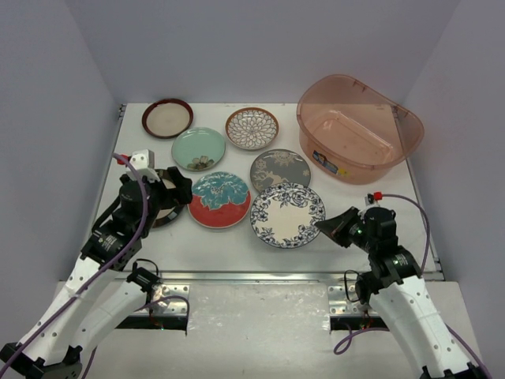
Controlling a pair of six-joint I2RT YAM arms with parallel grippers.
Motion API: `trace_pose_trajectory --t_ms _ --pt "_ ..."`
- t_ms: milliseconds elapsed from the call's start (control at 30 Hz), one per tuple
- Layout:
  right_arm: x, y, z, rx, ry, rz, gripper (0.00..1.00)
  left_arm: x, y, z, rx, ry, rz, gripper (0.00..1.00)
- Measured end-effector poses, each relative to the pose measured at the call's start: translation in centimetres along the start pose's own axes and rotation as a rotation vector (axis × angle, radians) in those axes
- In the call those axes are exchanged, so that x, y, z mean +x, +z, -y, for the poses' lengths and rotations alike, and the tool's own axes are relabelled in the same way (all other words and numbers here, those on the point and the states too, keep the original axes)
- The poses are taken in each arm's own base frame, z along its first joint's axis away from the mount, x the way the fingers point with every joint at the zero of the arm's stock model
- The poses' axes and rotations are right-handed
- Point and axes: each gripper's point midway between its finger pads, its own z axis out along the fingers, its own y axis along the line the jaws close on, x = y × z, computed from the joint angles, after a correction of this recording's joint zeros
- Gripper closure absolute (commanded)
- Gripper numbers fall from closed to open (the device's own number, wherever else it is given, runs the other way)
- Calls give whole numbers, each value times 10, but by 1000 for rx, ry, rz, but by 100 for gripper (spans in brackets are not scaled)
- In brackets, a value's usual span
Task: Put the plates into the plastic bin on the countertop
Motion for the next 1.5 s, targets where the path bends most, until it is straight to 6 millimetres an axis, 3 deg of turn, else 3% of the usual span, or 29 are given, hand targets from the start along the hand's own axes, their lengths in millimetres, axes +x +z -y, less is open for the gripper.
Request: trace_pose_trajectory --t_ms 167,300,400,467,567,733,933,1000,1200,1500 --pt "-14 -4 -21 19 -29 5 100 0 0 0 -2 0 2 0" --pt "-37 -8 -47 3 -56 50 100 -3 -2 -1 -1 -4 13 0" --pt "-61 -11 -69 -4 -62 97 100 -4 -3 -1 -1 -5 17 0" --pt "-98 -11 -85 5 -41 170 100 -5 -5 -2 -3 -8 25 0" --pt "-114 -10 -89 8 -31 203 100 -6 -5 -2 -3 -10 30 0" --pt "-191 -8 -85 59 92 305 100 -10 -9 -3 0 -16 47 0" --pt "-281 -8 -59 113 238 468 100 -9 -8 -3 -2 -14 42 0" --pt "-297 -2 -51 131 259 501 100 -7 -6 -3 -4 -11 36 0" --pt "-319 34 -23 209 298 493 100 -7 -6 -2 -1 -11 35 0" --pt "-348 94 6 339 187 456 100 -8 -7 -3 -1 -13 39 0"
